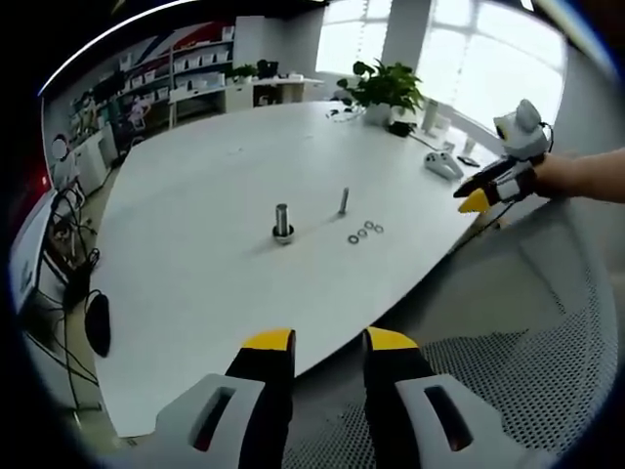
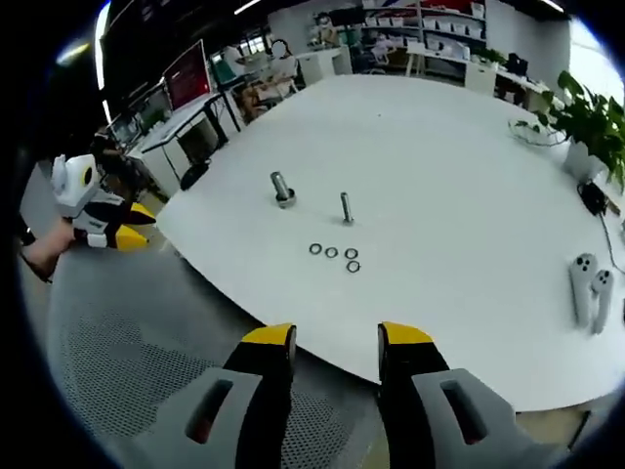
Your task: Place the washer onto the threaded stud by aligning its center hole with the stud, sliding it down to the base, and recovering from edge contact or off-axis alignment until the washer reaches the visible bottom stop.
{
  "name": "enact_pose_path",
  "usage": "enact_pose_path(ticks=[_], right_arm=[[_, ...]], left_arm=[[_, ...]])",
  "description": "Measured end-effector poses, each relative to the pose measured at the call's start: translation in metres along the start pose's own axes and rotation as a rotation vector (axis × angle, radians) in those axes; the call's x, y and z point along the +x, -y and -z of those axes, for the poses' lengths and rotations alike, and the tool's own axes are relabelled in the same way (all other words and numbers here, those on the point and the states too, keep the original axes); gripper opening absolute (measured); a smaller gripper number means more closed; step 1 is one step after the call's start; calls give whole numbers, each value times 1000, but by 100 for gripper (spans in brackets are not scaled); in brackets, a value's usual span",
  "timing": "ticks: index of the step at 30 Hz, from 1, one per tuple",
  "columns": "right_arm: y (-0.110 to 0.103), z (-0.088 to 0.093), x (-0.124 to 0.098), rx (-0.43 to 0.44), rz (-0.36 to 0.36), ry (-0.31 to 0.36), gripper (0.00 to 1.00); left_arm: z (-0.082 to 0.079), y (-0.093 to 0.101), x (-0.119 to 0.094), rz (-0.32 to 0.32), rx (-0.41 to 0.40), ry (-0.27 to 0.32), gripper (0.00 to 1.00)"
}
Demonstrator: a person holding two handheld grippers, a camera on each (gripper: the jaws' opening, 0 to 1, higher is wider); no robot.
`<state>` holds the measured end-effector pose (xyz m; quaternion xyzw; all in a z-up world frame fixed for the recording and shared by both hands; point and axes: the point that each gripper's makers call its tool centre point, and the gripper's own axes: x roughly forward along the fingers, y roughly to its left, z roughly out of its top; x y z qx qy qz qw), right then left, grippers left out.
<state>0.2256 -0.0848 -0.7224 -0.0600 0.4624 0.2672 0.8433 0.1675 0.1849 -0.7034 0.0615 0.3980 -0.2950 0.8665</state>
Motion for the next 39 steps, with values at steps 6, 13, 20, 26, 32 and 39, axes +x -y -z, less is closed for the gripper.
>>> enact_pose_path(ticks=[6,13,20,26,32,39], right_arm=[[5,-16,47,-93,-3,-40,34],[-4,6,95,-206,-70,-186,33],[3,5,114,-247,-52,-235,31],[6,6,125,-304,-61,-277,33],[8,10,130,-353,-65,-304,32],[5,12,135,-431,-91,-319,33]], left_arm=[[3,0,1,-2,1,-17,25],[1,-4,0,-17,-4,-5,24],[2,-4,1,-21,-3,-12,24],[2,-6,1,-31,-7,-8,24],[3,-7,1,-37,-9,-14,24],[5,-7,2,-36,-6,-25,23]])
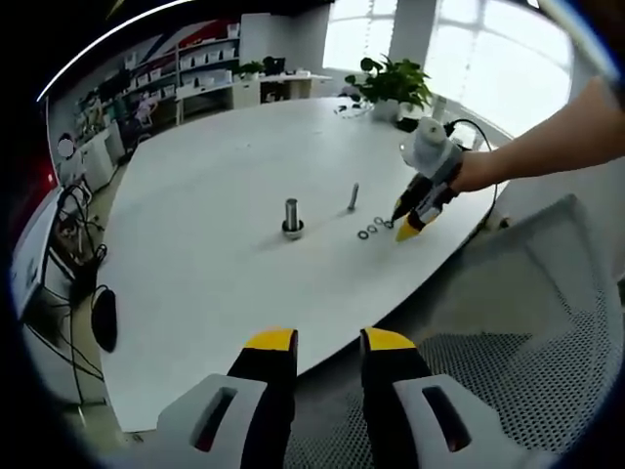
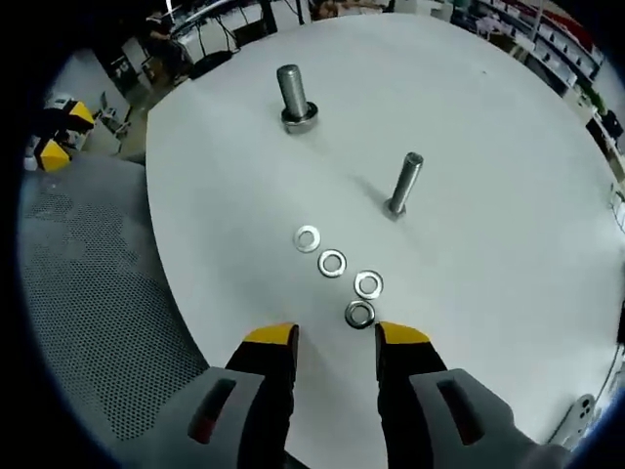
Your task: Place the washer onto the threaded stud by aligning its center hole with the stud, sliding it down to the base, and recovering from edge contact or off-axis alignment until the washer reaches the visible bottom stop.
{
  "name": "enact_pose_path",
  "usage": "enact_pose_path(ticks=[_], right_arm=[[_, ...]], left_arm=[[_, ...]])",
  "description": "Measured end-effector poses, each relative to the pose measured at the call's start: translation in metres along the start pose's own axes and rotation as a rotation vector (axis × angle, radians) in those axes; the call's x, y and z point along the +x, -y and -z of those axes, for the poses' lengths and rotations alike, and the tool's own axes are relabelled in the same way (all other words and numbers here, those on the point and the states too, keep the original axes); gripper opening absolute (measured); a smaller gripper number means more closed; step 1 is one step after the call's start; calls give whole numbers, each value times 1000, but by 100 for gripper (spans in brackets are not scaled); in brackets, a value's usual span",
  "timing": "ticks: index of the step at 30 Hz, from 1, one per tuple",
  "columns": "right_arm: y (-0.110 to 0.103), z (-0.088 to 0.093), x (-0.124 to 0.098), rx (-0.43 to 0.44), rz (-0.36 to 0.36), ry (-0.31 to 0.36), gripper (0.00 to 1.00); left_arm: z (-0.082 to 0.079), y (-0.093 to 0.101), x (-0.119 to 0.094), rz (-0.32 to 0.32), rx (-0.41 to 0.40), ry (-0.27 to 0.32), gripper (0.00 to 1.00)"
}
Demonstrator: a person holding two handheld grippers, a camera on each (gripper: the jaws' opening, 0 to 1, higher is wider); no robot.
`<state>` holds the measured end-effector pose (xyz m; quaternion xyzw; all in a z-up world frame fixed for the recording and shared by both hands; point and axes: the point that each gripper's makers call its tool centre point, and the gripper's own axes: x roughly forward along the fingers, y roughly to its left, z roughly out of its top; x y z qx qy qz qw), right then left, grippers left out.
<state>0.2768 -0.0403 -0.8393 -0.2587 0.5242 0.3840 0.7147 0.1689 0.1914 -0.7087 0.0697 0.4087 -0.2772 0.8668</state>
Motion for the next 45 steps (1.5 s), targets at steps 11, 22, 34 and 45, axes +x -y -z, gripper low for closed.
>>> enact_pose_path(ticks=[11,22,34,45], right_arm=[[-1,-3,2,-162,-20,-36,34],[5,-2,4,-311,-50,-164,27],[12,-3,4,-370,-42,-246,17],[10,-5,6,-377,4,-176,16]], left_arm=[[0,-1,0,-4,-3,3,23],[0,0,0,1,3,-1,20],[-2,0,-1,1,-5,14,19],[-2,0,0,1,-4,11,18]])
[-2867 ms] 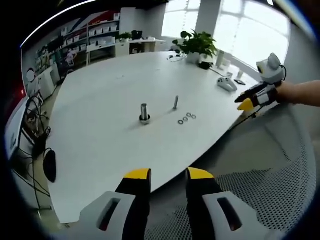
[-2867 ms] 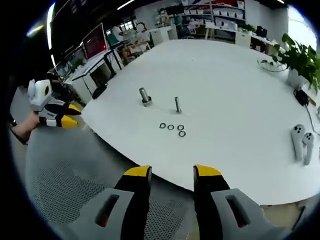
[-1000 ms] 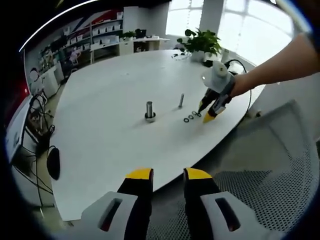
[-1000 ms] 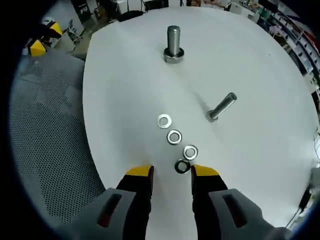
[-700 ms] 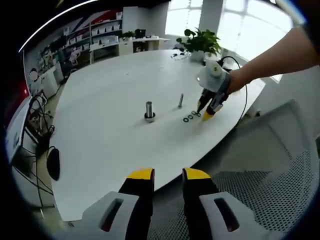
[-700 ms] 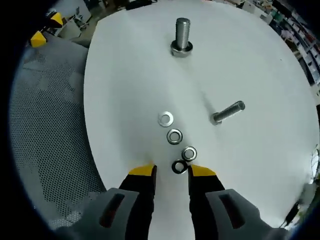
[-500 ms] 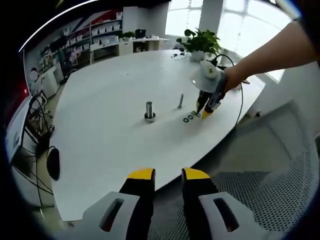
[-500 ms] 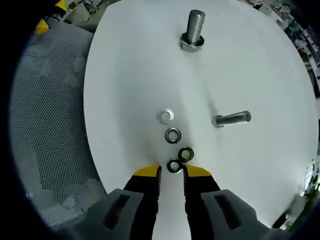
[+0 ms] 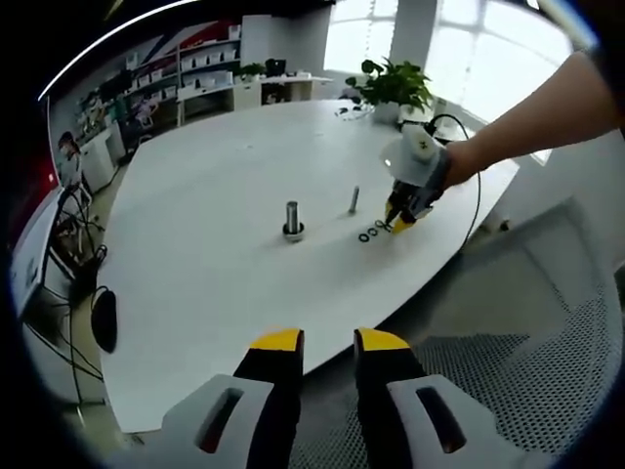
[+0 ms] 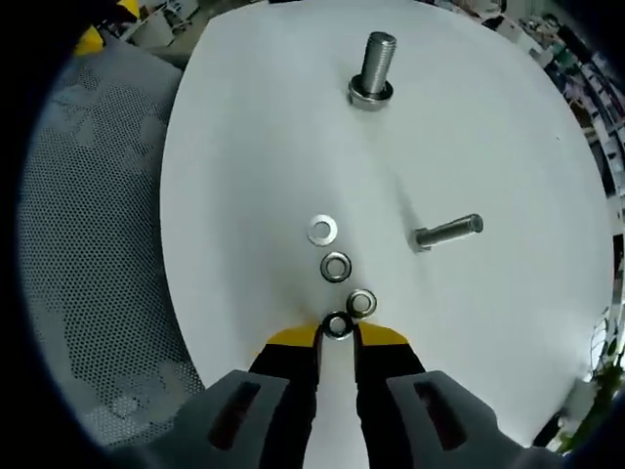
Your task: Place the washer onto the threaded stud by aligning its center hole with the stud, sliding it down to the base, and recovering from edge contact or off-axis alignment until the washer reaches the visible bottom stop.
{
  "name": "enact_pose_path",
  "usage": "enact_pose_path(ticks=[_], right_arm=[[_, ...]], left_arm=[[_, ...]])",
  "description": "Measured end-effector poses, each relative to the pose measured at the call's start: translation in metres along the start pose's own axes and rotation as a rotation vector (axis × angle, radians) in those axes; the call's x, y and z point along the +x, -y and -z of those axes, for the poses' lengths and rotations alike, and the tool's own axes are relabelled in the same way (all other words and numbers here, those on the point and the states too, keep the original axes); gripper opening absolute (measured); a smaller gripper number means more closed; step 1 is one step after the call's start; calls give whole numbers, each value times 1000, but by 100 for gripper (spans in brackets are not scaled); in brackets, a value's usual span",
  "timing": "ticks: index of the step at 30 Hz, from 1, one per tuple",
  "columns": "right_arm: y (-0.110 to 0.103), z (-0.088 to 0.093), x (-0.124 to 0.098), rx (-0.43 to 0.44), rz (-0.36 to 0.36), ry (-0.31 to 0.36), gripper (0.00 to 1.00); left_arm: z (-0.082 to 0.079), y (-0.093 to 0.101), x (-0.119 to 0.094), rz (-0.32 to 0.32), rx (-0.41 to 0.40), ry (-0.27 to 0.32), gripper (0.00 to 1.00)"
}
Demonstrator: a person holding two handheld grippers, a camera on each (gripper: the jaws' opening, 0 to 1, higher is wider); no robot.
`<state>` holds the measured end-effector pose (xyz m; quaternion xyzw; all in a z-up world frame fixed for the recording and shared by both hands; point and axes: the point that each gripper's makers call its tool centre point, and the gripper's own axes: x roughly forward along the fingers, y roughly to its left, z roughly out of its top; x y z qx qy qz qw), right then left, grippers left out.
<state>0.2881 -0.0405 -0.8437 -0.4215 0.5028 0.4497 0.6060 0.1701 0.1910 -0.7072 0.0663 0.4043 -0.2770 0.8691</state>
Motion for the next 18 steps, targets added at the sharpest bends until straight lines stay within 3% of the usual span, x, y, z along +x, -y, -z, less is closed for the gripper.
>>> enact_pose_path(ticks=[6,11,13,16,18], right_arm=[[0,0,1,-2,2,-41,15],[1,0,-1,56,7,-58,15],[2,0,0,135,10,-32,15],[2,0,0,163,20,-18,15],[2,-1,-1,244,26,-9,16]], left_arm=[[1,2,1,7,7,-8,17],[2,1,0,4,5,-10,17],[1,1,0,2,5,-9,17],[1,0,0,1,4,-8,17],[2,0,0,2,5,-10,17]])
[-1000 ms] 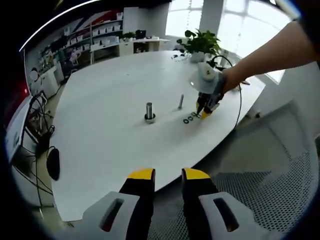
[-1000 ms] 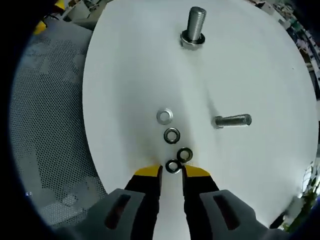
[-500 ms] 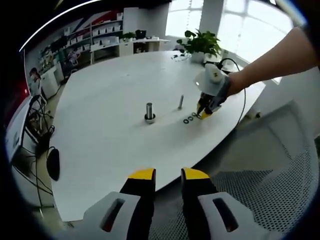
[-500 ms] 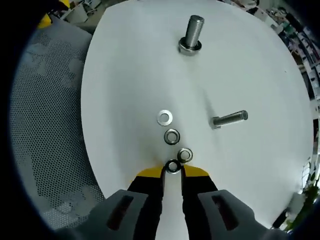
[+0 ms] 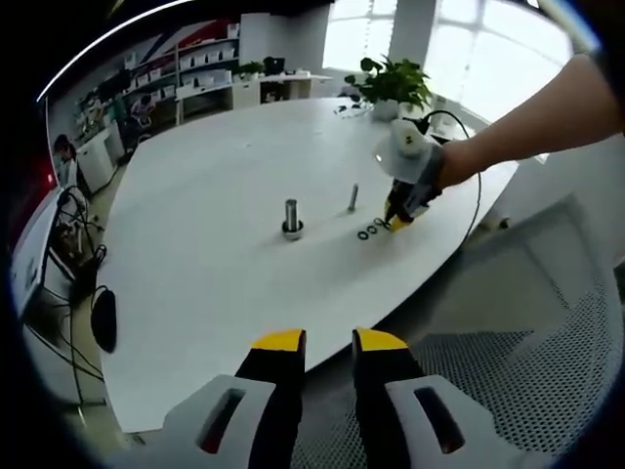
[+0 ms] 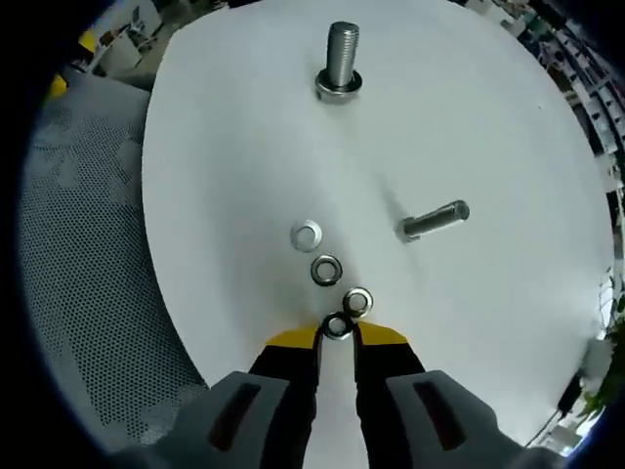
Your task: Place the washer onto the threaded stud by aligning its center hole with the stud, sliding it down to the base, and recovering from edge contact or off-axis alignment until the washer reaches the visible bottom stop.
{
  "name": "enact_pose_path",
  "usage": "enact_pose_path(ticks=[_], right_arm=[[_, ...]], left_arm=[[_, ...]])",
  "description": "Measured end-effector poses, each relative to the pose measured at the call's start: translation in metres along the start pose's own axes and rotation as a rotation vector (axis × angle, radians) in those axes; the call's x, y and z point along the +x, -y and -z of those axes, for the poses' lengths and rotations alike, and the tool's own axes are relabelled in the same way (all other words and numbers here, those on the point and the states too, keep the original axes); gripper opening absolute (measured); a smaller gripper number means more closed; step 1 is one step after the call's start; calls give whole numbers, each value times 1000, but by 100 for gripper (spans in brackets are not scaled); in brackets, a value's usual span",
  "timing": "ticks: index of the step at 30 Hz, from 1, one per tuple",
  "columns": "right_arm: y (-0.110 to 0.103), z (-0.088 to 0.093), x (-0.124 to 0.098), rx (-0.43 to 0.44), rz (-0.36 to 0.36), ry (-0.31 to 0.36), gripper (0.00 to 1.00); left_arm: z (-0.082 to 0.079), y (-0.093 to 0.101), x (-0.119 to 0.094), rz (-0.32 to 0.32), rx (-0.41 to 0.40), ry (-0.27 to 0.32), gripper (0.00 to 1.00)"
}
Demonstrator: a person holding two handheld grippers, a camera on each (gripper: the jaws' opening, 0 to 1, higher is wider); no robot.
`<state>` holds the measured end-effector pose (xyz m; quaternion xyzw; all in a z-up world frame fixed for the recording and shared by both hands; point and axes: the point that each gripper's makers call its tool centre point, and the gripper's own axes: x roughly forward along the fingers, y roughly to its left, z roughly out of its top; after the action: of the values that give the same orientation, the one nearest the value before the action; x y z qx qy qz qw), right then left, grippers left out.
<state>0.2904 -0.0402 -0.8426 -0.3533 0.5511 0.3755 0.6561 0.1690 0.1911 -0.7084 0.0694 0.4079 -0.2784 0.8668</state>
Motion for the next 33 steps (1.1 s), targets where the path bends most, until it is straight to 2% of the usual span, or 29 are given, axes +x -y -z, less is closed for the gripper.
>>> enact_pose_path(ticks=[4,7,10,13,16,28,33], right_arm=[[1,-1,-1,23,-20,3,17],[-4,-2,-1,53,-50,-1,22],[-6,-3,0,37,-40,-12,24],[-2,-3,1,57,-34,-9,21],[0,-4,0,28,-21,-3,16],[-4,-5,0,42,21,7,15],[-2,-6,-1,85,20,22,14]], left_arm=[[0,1,0,4,3,1,17],[1,1,1,7,7,-7,17],[0,1,0,4,4,-2,17],[0,0,0,2,3,1,17],[-2,0,0,-1,3,10,17],[-2,1,0,3,7,10,15],[-3,0,-1,1,6,17,15]])
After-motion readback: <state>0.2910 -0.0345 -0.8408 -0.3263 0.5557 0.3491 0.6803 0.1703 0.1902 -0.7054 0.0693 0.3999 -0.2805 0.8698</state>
